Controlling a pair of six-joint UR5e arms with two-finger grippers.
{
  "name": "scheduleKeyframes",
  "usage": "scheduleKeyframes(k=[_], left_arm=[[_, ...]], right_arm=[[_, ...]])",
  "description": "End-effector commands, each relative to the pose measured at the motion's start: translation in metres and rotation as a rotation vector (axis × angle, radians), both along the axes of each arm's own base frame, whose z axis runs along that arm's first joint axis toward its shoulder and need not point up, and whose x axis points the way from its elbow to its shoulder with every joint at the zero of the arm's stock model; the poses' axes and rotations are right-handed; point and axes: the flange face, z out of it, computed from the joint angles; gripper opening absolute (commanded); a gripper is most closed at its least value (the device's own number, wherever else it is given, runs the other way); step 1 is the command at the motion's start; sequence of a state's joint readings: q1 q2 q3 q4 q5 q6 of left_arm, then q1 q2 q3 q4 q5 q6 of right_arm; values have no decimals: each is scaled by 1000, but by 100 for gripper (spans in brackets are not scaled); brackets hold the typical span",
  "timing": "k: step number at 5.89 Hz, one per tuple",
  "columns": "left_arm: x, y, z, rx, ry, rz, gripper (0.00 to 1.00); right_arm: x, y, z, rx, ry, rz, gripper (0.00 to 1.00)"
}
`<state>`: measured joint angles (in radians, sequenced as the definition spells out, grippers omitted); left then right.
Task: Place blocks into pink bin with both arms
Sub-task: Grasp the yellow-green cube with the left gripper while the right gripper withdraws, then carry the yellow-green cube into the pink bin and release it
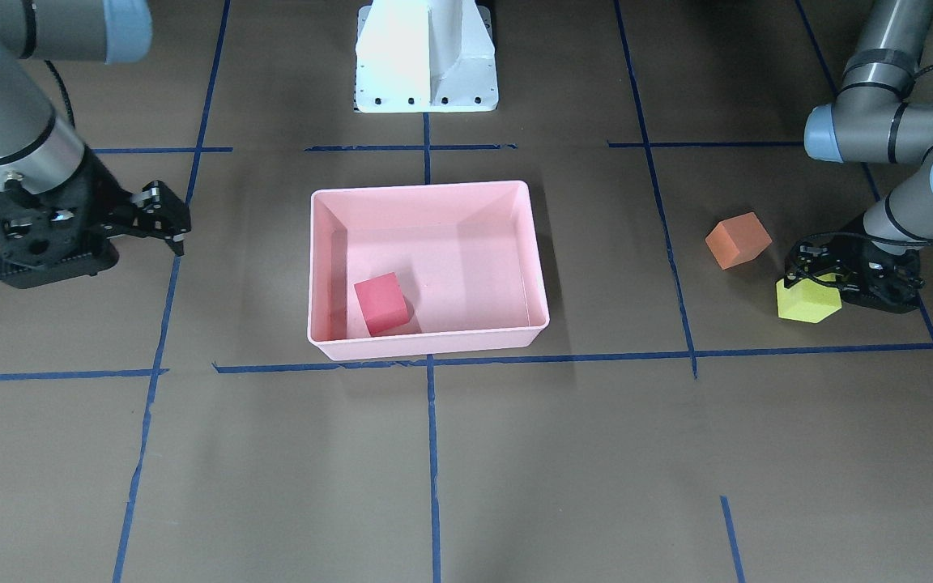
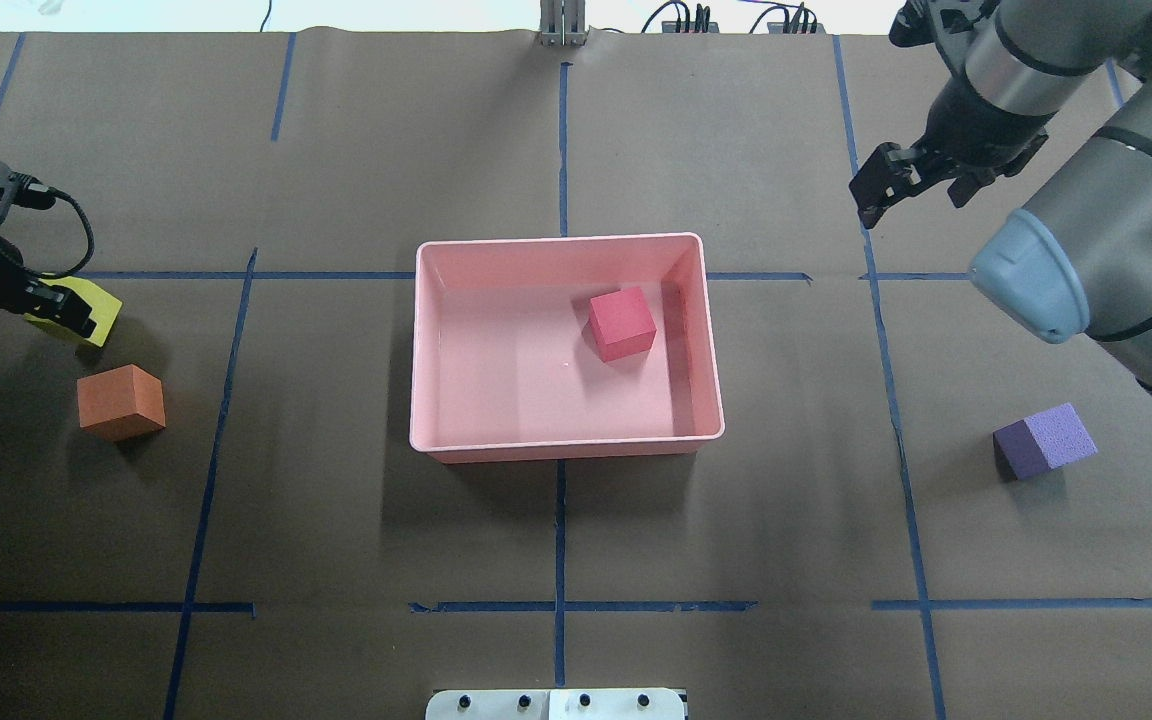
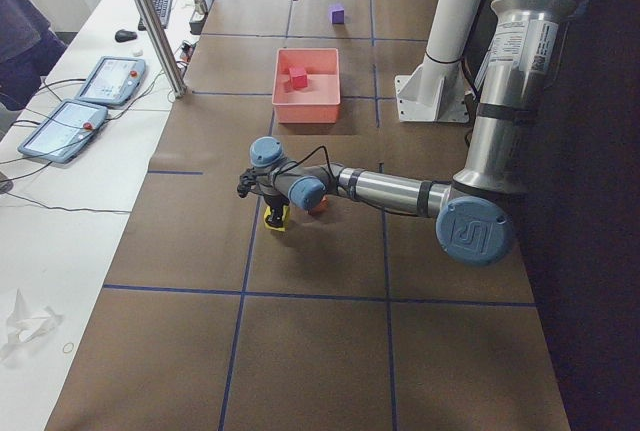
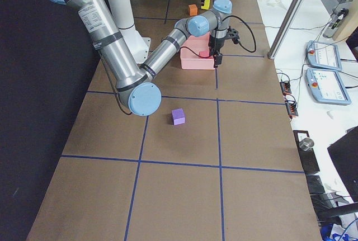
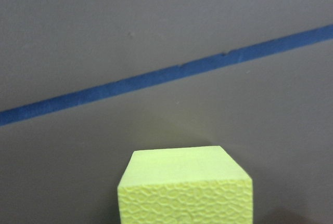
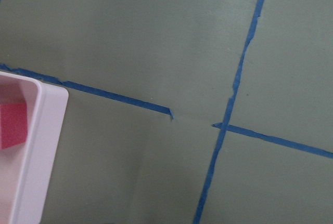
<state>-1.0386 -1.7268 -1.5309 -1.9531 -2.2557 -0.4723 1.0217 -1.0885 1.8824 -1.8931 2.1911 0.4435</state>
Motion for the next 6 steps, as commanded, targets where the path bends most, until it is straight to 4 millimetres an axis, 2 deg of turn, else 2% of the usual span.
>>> scheduleKeyframes(k=[1,2,3,4,5,6], left_arm=[[11,-33,-92,-36,36,-100,37],[21,-48,-156,-85,65,-175,37],[33,-50,-240,-147,90,-235,37],[71,-25,-312,-227,101,-250,38],[124,0,-376,-257,109,-294,38],[202,46,-398,-237,80,-277,44]], right_arm=[[58,-1,65,31,-6,-95,100],[90,13,95,46,2,-120,100],[121,39,121,66,15,-143,100],[134,69,135,64,20,-144,100],[143,90,165,81,12,-130,100],[150,108,189,79,12,-126,100]])
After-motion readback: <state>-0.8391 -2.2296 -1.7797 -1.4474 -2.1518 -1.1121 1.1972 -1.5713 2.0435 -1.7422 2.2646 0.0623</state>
